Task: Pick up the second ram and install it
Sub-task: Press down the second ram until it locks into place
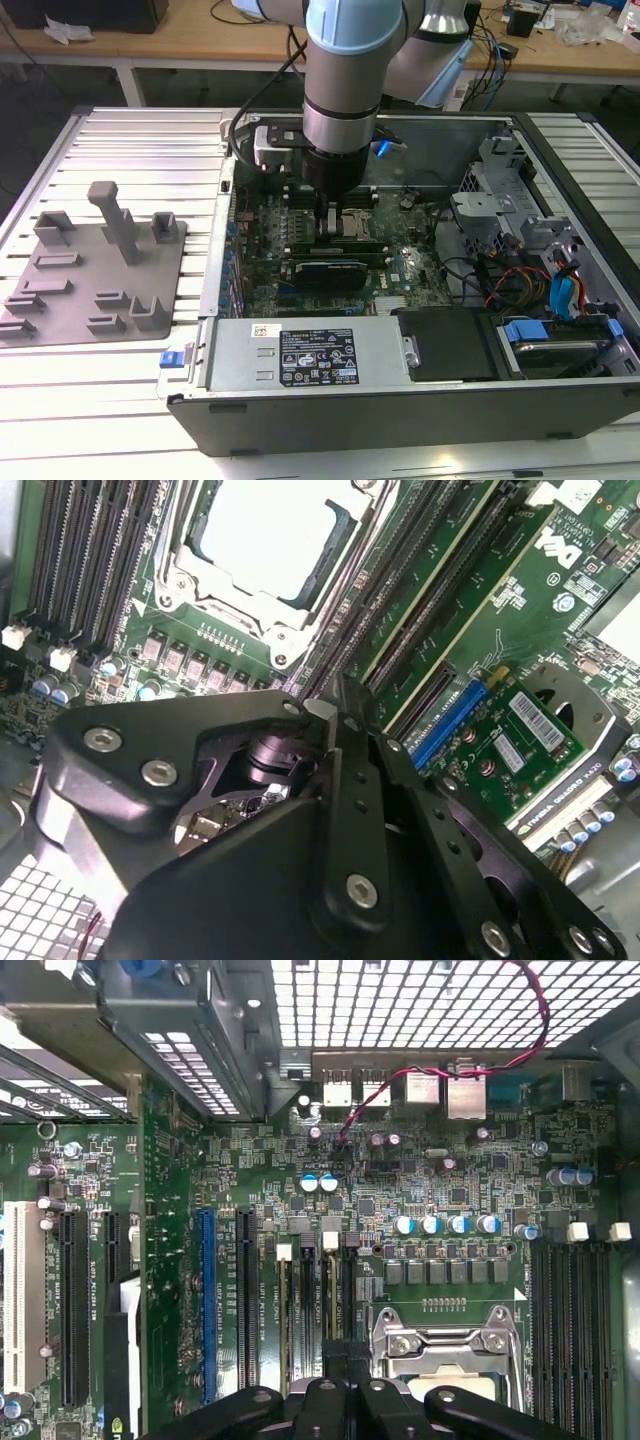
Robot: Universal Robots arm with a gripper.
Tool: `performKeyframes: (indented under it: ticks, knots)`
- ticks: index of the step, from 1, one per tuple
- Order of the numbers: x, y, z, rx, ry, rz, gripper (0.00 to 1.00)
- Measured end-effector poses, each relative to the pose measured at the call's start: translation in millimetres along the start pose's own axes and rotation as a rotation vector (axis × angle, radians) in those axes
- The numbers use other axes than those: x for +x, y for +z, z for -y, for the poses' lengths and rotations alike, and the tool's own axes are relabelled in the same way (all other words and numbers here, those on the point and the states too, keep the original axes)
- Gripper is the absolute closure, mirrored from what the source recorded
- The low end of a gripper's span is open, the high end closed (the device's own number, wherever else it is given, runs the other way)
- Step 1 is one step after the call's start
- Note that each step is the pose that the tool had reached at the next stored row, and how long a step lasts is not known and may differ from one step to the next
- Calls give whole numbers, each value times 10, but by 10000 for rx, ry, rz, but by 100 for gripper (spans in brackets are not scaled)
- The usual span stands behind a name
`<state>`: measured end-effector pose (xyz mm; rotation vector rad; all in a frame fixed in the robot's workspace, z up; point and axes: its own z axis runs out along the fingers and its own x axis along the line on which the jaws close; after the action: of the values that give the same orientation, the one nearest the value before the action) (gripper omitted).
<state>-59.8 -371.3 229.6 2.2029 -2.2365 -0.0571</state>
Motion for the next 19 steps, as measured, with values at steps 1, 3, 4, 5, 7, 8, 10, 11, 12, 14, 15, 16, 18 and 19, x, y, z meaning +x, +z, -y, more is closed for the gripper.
performKeyframes:
  ticks: [1, 3, 4, 5, 7, 8, 10, 11, 12, 14, 15, 16, 18, 19]
  knots:
    - [0, 7, 0, 0, 0, -1, 92]
    - [1, 9, 0, 0, 0, -2, 92]
    - [-2, -5, 2, 11, -1, 14, 92]
    - [-2, -60, 0, 4, -1, -2, 92]
    - [-3, -128, -3, 1, -1, -6, 92]
    - [-5, -197, -5, 0, -1, -10, 92]
    - [-8, -312, -8, 1, 0, -9, 92]
    - [-8, -312, -8, 2, 0, -7, 92]
    - [-8, -313, -8, 2, 0, -7, 92]
    - [-8, -317, 33, -1, 0, -13, 92]
    - [-10, -319, 125, 0, -1, -10, 92]
    - [-11, -321, 214, 0, 0, -10, 92]
    - [-12, -324, 319, 1, -1, -11, 92]
    - [-12, -324, 319, 0, 0, -11, 92]
